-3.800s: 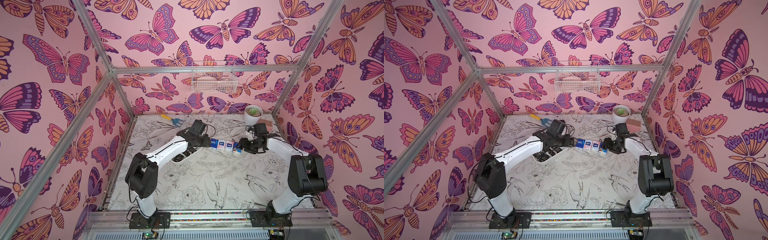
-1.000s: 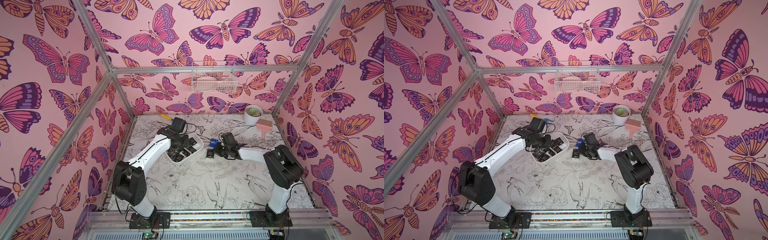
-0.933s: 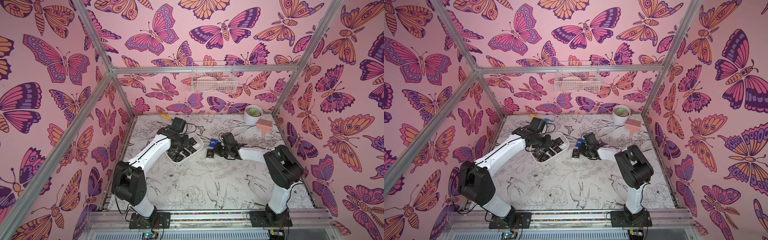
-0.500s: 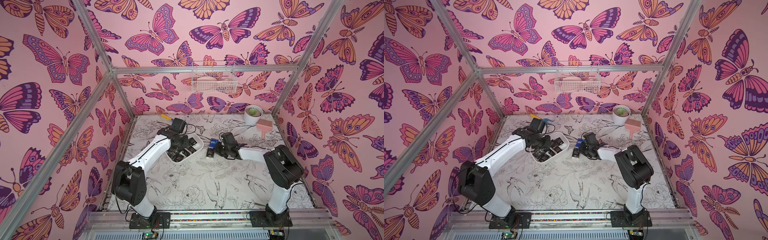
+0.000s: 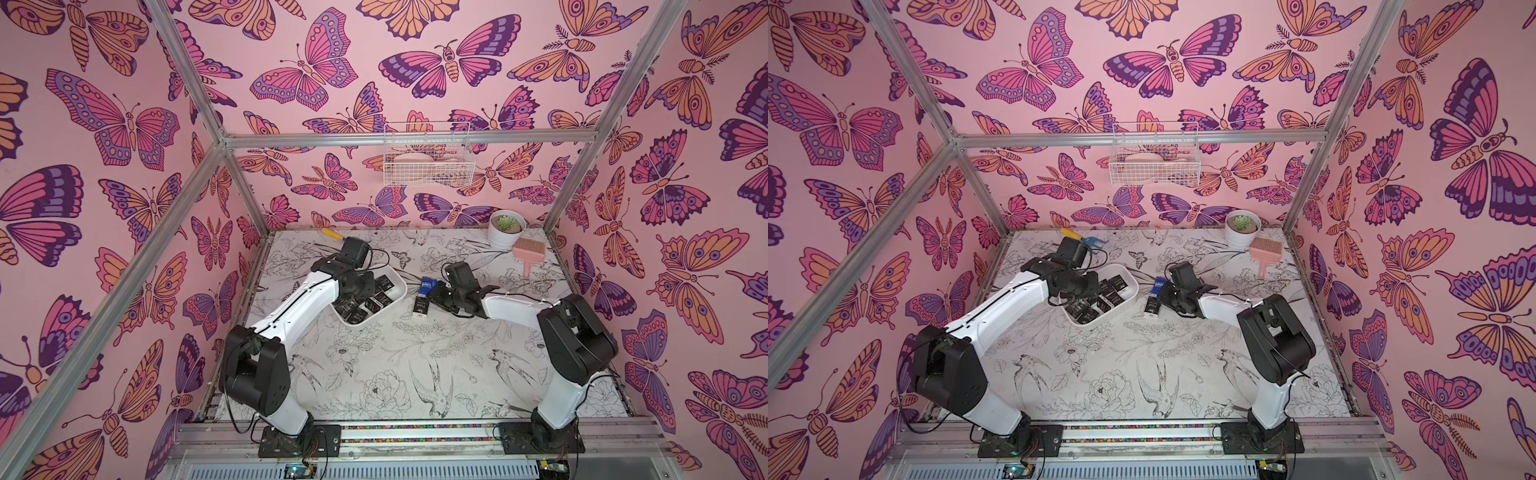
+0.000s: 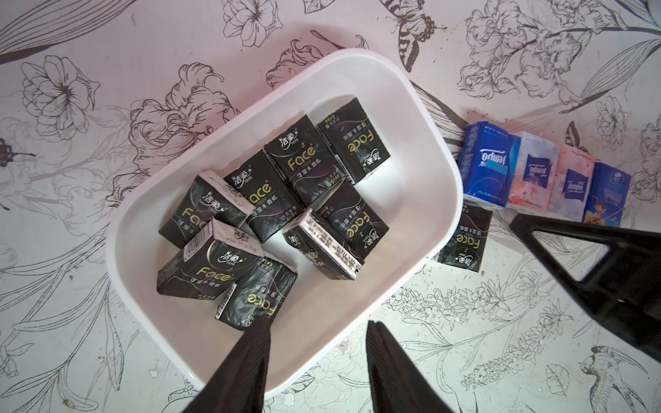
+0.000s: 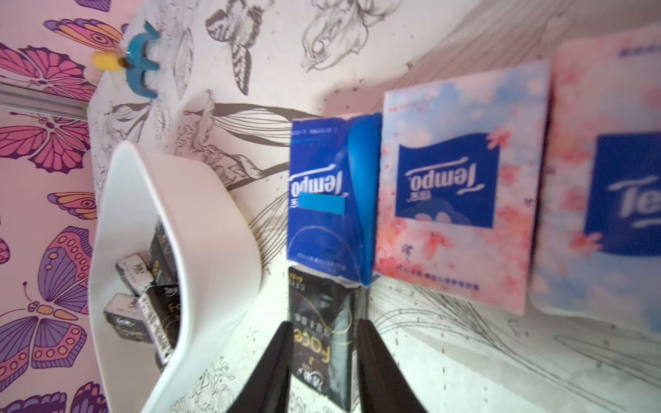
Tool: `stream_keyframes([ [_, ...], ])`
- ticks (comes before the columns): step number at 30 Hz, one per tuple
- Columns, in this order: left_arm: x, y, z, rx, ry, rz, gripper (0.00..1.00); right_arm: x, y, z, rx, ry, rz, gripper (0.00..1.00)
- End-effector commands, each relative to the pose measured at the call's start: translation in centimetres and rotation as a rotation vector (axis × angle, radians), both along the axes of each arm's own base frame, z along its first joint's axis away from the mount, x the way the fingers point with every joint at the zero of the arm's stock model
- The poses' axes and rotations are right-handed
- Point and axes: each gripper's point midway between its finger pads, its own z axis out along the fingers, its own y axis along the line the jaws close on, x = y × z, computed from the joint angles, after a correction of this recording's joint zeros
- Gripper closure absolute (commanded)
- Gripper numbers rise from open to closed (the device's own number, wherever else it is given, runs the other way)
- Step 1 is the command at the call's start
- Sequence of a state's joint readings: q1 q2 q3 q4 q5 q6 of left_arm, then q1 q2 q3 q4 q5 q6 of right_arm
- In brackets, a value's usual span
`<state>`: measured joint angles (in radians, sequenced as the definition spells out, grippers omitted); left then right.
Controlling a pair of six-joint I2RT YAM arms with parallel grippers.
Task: Take the pocket tissues out of the storage box
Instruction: Move the pocket tissues to the center of the board, then pick up the pocket tissues from the storage box.
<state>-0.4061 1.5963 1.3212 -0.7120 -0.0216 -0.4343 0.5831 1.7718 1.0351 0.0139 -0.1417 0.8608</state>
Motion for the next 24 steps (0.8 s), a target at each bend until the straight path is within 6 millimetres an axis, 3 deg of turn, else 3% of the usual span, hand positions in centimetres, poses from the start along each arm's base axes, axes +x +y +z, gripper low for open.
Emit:
stream_keyframes([
  [1,-1.1,2.0,-1.0,0.077,0.032,0.034,0.50,-0.9,-0.7,1.7,-0.069,-0.034,0.070,0.59],
  [5,-1.7,1.2,-3.3,0.051,0.111,0.007,0.50,-2.1,0.2,1.8,-0.176,-0.019,0.219,0.51],
  [9,-0.7,-0.2,-5.0,0.014,0.152,0.011,0.51,-2.6,0.9,1.4,-0.181,-0.004,0.254,0.49],
  [24,2.9,-1.5,-7.7,-0.141,0.148,0.318,0.48,-3.2,1.4,1.0,-0.177,0.010,0.294,0.44],
])
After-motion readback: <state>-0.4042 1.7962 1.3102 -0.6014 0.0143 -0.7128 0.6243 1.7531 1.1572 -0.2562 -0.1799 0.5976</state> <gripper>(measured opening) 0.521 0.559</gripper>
